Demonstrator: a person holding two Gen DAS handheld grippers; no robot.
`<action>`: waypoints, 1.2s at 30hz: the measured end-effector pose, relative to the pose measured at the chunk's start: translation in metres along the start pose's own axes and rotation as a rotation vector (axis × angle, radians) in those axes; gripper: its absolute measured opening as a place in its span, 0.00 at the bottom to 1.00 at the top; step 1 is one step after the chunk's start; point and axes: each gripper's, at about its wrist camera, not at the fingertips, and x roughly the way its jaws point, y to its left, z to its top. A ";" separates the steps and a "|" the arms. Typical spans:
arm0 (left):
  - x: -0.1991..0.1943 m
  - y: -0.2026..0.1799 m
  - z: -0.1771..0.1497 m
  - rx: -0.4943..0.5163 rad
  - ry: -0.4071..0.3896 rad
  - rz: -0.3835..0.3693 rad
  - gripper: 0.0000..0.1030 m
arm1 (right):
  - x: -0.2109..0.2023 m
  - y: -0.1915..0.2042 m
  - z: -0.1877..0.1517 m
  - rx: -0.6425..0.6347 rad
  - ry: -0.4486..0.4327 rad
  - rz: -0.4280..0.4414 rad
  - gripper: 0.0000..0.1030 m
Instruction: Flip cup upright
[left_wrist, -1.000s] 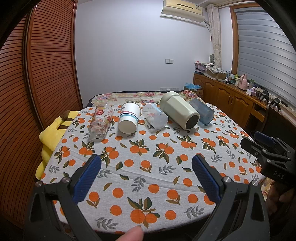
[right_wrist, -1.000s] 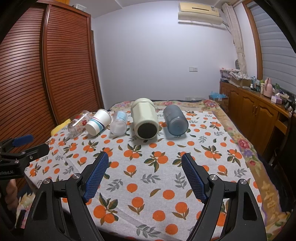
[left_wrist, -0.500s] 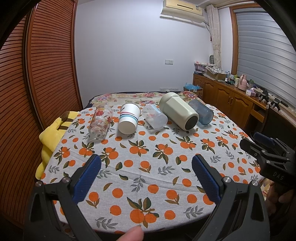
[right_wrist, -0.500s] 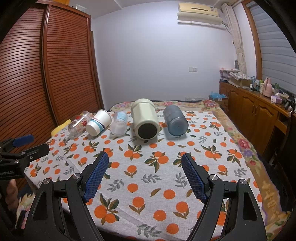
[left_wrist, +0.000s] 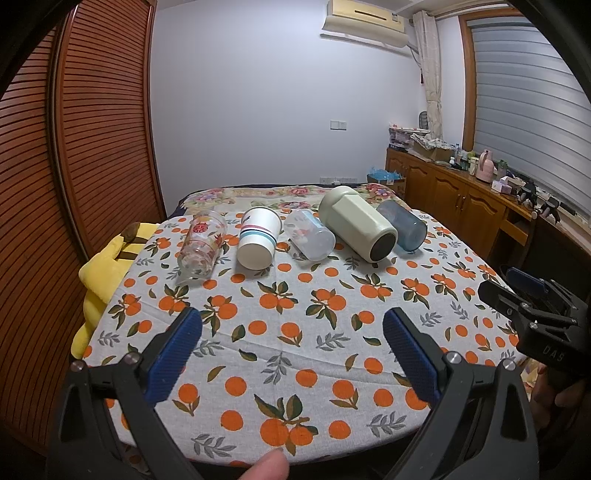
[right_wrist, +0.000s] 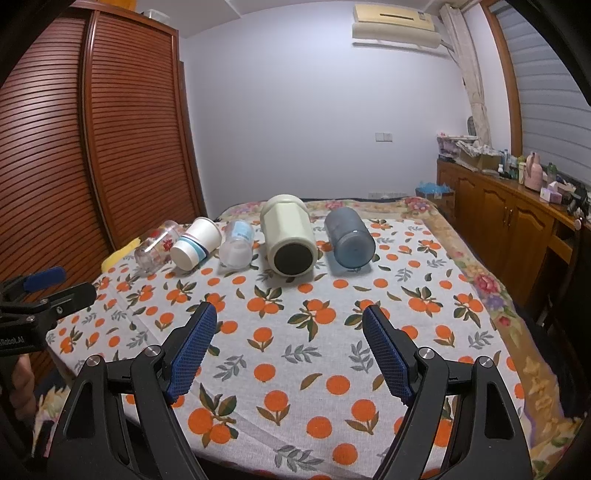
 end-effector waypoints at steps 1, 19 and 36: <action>0.000 0.000 0.000 -0.001 0.000 0.000 0.96 | 0.000 0.000 0.000 0.001 0.000 0.000 0.80; 0.000 0.000 0.000 -0.002 -0.004 0.000 0.96 | -0.002 0.000 0.001 0.002 0.000 0.002 0.80; 0.003 0.006 0.006 -0.005 0.006 -0.002 0.96 | 0.003 0.008 0.007 -0.004 0.002 0.017 0.80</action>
